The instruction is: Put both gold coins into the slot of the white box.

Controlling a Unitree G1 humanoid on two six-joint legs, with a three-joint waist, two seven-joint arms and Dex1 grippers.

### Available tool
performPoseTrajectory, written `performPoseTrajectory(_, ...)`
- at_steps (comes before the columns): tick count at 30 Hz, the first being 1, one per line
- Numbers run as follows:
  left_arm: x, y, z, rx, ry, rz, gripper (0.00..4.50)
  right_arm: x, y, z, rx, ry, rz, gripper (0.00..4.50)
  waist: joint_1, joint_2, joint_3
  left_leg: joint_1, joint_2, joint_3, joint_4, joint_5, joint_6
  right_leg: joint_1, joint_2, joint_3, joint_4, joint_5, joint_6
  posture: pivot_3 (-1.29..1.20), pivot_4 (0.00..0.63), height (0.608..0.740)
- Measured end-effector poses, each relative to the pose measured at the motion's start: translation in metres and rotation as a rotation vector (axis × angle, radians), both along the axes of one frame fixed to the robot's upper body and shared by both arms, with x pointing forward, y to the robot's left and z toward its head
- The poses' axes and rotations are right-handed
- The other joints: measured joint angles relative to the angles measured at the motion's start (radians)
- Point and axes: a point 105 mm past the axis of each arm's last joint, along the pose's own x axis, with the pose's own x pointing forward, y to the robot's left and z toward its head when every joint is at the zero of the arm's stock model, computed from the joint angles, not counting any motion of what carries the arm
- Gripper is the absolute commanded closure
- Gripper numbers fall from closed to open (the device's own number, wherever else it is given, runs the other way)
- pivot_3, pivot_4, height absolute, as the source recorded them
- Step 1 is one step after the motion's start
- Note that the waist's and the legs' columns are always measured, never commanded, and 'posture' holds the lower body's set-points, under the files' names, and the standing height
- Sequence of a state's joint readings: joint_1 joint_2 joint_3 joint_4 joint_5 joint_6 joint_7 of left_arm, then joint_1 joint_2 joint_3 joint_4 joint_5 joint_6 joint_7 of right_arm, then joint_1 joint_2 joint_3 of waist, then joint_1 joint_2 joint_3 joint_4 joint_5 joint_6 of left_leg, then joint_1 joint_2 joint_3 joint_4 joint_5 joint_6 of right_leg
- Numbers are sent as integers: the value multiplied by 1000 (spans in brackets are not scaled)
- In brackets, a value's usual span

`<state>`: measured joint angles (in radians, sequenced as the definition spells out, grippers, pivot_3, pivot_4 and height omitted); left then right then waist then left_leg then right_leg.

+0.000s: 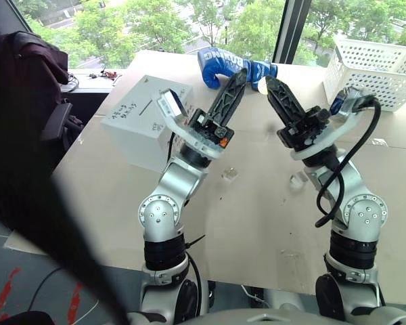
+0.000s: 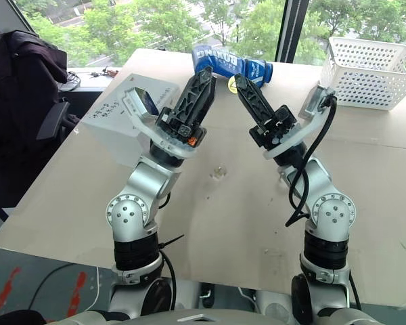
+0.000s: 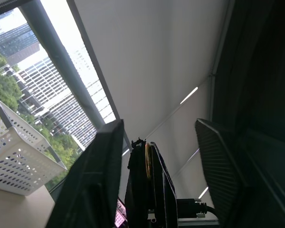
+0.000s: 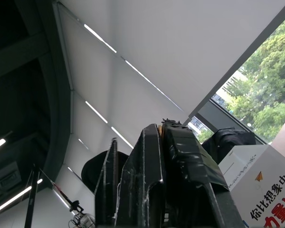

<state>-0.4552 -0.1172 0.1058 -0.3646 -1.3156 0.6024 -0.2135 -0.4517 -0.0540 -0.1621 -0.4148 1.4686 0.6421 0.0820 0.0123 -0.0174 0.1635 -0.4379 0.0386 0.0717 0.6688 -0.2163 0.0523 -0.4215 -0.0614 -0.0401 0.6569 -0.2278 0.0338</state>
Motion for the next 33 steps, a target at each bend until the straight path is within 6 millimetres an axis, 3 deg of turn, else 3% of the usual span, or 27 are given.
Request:
performPoseTrajectory(16,-5,-8,-5,41,2,-58,2314,-3,7,4,12,-8,31,4500,0,0,0,0,0,0,0,0,0,0,0,0,-1,0,0,0,150,704)
performPoseTrajectory(21,-6,-7,-4,38,1,-60,4400,-5,10,4,5,-11,41,4500,0,0,0,-1,0,0,0,0,0,0,0,0,-2,0,0,0,150,704)
performPoseTrajectory(29,-6,-6,-4,43,-7,-61,4400,-6,12,4,-12,-18,51,4500,0,0,0,-1,0,0,-1,0,1,0,-1,-1,-3,0,0,0,150,704)
performPoseTrajectory(33,-5,-6,-6,47,-3,-57,4500,-10,13,5,-32,-48,60,3141,0,0,1,-2,0,0,-1,-1,1,0,-1,-1,-4,0,0,0,150,704)
